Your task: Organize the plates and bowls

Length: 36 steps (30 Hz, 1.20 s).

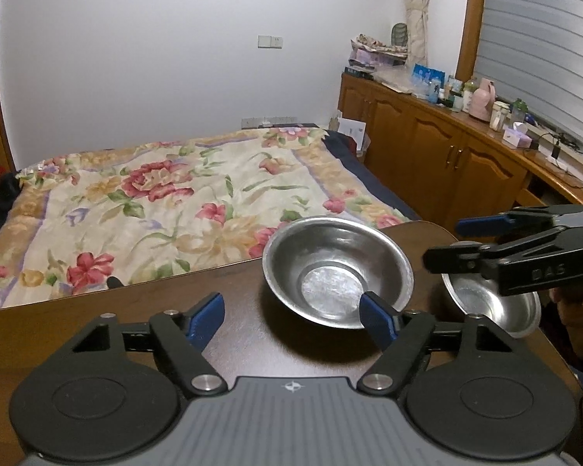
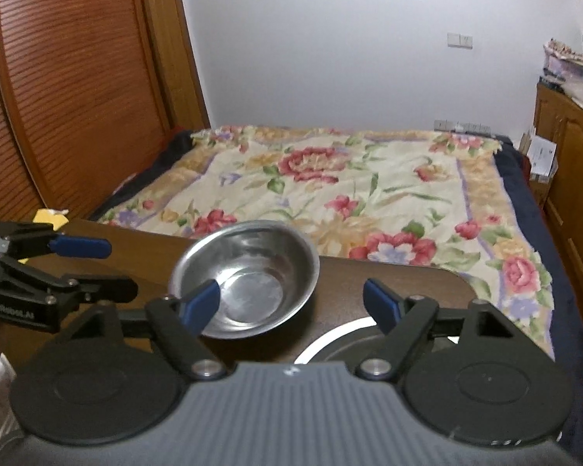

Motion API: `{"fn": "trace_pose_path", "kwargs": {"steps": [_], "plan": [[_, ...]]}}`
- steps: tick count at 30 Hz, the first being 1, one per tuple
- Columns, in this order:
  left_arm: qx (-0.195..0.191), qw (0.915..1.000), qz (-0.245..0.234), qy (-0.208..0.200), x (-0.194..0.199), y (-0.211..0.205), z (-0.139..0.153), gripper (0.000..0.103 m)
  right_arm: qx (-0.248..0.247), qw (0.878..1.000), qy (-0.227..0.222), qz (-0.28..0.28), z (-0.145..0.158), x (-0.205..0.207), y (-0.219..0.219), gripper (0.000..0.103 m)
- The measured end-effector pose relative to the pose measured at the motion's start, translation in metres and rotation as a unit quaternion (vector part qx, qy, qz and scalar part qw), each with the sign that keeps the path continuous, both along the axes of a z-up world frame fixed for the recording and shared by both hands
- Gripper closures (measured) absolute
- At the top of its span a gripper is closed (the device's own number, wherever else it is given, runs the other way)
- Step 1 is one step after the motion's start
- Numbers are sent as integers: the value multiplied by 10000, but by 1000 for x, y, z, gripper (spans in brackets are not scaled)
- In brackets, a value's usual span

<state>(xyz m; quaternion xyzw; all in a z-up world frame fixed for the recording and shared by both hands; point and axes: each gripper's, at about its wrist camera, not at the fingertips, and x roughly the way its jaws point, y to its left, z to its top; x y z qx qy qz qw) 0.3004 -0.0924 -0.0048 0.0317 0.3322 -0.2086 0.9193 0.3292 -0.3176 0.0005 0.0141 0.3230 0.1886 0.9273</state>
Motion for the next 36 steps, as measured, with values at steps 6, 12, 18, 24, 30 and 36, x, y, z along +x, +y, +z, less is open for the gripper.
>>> {"fn": "trace_pose_path", "kwargs": {"steps": [6,12,18,24,30,36], "plan": [[-101,9997,10,217,20,-7,-12,33,-140,9995,285,64,-8,15,9,33],[-182,9993,-9,340,30,-10,-18,38,-166,9985,518,104,-11,28,14,42],[-287,9987,24,428,38,-11,-21,42,-159,9980,594,111,-14,35,16,42],[-325,9980,40,538,43,-12,-26,51,-178,9971,728,127,-17,43,18,49],[-306,9979,13,578,42,-12,-28,69,-63,9965,826,130,-19,47,18,58],[-279,9977,79,619,43,-10,-29,76,-39,9957,921,110,-22,47,19,74]]}}
